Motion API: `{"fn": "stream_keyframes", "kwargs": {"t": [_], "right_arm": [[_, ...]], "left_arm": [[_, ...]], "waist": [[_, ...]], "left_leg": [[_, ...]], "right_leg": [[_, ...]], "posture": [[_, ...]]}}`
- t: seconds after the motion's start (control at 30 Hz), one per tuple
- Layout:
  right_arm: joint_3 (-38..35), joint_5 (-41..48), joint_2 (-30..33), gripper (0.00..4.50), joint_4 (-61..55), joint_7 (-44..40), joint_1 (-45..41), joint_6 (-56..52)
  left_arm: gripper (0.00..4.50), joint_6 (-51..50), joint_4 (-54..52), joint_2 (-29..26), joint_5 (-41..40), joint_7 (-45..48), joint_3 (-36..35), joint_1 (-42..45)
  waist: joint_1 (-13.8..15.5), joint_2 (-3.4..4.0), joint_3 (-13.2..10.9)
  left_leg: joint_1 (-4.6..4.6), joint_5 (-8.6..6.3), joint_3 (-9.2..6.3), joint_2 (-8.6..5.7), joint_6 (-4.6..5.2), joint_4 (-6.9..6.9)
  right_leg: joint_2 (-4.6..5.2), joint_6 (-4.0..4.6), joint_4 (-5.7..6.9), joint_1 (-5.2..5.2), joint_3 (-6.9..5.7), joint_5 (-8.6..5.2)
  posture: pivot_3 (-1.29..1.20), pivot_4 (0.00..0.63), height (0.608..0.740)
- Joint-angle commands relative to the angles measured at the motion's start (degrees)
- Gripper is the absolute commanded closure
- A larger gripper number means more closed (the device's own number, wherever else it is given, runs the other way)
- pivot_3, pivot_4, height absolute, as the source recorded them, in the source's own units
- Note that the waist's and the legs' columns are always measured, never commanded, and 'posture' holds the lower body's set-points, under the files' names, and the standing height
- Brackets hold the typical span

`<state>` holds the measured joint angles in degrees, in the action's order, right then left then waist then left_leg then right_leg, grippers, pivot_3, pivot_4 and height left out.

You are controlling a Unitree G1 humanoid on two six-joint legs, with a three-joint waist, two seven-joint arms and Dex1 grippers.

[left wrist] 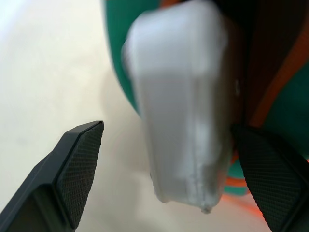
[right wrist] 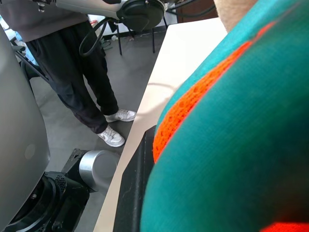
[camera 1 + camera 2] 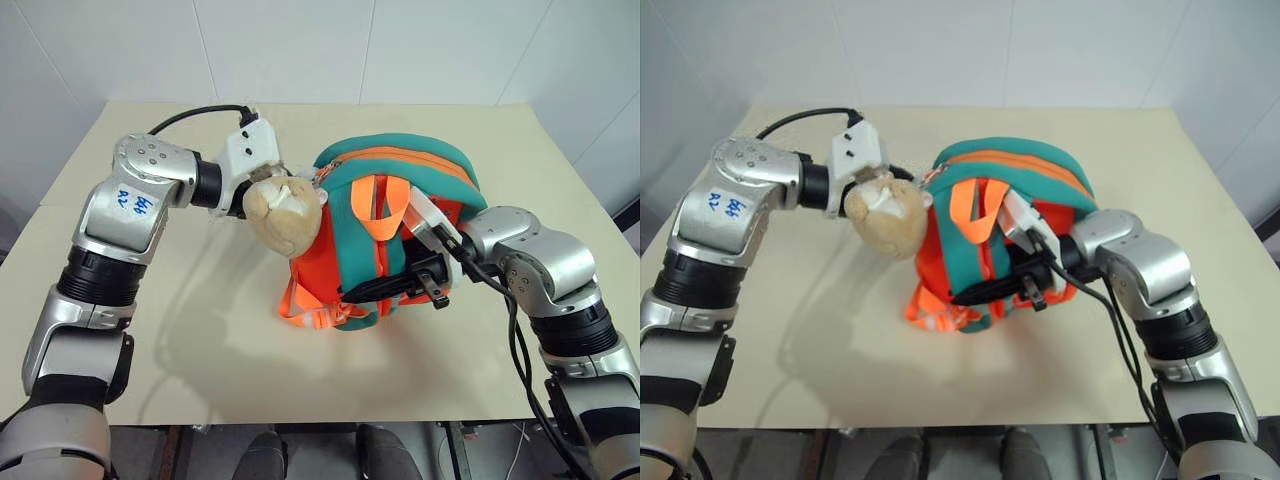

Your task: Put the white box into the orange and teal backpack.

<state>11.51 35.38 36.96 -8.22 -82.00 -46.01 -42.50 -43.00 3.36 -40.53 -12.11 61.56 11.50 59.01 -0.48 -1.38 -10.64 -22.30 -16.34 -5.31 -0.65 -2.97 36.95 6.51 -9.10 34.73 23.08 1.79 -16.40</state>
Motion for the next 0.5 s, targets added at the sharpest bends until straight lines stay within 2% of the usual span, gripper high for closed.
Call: {"fn": "stream_keyframes", "kwargs": {"t": [0.03, 0.17, 0.3, 0.5], "right_arm": [[-0.3, 0.7, -0.3, 3.94, -1.1, 0.1, -0.4, 0.3], [-0.5, 0.9, -0.2, 3.94, -1.3, 0.3, -0.4, 0.1], [-0.6, 0.9, 0.1, 3.94, -1.4, 0.3, -0.4, -0.1], [-0.5, 0.9, 0.3, 3.94, -0.9, -0.2, -0.6, 0.0]], "left_arm": [[0.01, -2.6, -3.1, -1.1, -1.6, -0.9, -2.9, -0.6], [0.01, -1.3, 0.2, -2.3, -1.8, -2.8, -6.6, -1.3], [0.01, -4.0, 0.7, -3.4, -5.5, -3.1, -12.1, -0.3], [0.01, -4.0, -1.6, -6.2, -7.4, -2.3, -14.2, -1.7]], "waist": [[-0.2, 0.0, 0.0], [-0.8, 0.0, 0.0], [-1.1, 0.0, 0.0], [-1.1, 0.0, 0.0]], "left_leg": [[0.0, 0.02, 0.0, 0.0, -0.04, 0.0], [0.0, 0.08, 0.0, 0.01, -0.13, 0.01], [0.01, 0.07, 0.0, 0.0, -0.12, 0.03], [0.0, 0.11, 0.06, 0.02, -0.19, -0.03]], "right_leg": [[0.0, 0.0, 0.02, 0.02, 0.0, 0.0], [0.0, 0.0, 0.06, 0.04, 0.0, 0.0], [0.01, 0.0, 0.09, 0.04, 0.0, 0.0], [0.02, 0.01, 0.13, 0.16, 0.0, 0.0]], "posture": [[0.0, 0.15, 0.74], [0.0, 0.15, 0.74], [0.0, 0.15, 0.74], [0.0, 0.15, 0.74]]}}
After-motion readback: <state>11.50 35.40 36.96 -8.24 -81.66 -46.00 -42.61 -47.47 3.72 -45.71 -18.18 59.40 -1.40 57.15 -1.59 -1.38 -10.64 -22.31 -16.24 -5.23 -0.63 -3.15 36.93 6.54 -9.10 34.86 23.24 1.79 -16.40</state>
